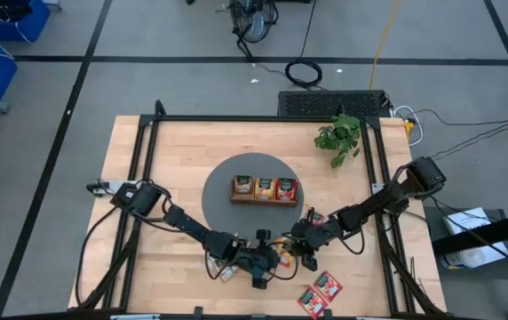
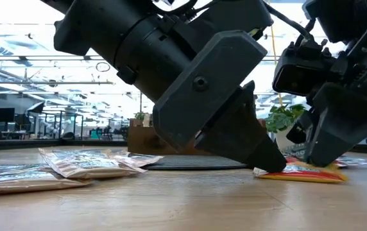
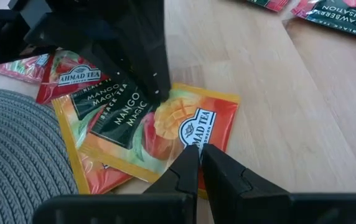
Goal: Pick & Place Tea
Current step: Put the left yellow tea sachet into the middle section of the wooden organizer
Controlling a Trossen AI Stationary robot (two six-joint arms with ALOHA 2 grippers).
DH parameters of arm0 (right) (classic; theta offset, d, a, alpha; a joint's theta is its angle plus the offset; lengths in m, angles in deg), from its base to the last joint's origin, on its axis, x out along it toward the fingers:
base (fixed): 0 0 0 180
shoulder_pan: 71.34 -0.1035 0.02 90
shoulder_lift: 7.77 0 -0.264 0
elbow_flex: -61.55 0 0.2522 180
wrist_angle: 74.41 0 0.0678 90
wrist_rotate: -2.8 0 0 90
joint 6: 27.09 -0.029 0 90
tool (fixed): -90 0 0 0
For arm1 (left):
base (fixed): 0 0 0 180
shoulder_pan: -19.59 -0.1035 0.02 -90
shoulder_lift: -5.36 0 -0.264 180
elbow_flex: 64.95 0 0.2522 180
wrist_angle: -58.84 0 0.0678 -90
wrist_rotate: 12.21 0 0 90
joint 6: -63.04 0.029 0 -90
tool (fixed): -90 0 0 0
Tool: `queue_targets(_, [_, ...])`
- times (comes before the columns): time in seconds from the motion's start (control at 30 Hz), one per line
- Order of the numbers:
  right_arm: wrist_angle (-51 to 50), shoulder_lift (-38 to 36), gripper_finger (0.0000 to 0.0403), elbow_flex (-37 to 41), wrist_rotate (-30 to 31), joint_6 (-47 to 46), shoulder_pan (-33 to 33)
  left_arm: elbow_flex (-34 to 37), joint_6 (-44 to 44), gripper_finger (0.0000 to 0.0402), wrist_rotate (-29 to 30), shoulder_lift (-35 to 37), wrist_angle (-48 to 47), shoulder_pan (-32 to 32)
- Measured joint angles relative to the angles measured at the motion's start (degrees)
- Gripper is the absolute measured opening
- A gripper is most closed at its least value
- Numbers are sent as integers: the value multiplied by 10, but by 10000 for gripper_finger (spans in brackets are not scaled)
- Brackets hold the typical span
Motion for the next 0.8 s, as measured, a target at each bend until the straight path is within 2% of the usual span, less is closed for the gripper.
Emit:
queue_targets(0.07, [1, 0, 6, 0, 3, 3, 0, 0, 2, 31, 1, 0, 0, 3])
queue_targets(0.37, [11, 0, 3, 0, 6, 9, -4, 2, 31, 31, 2, 26, -22, 31])
queue_targets(0.53, [17, 0, 1, 0, 6, 28, -12, 0, 31, 31, 30, 76, -72, 62])
queue_targets(0.67, [36, -3, 1, -1, -10, 48, -12, 1, -11, 31, 60, 97, -143, 93])
queue_targets(0.8, [-26, -32, 0, -36, -23, 69, -12, -1, -64, 31, 117, 103, -189, 129])
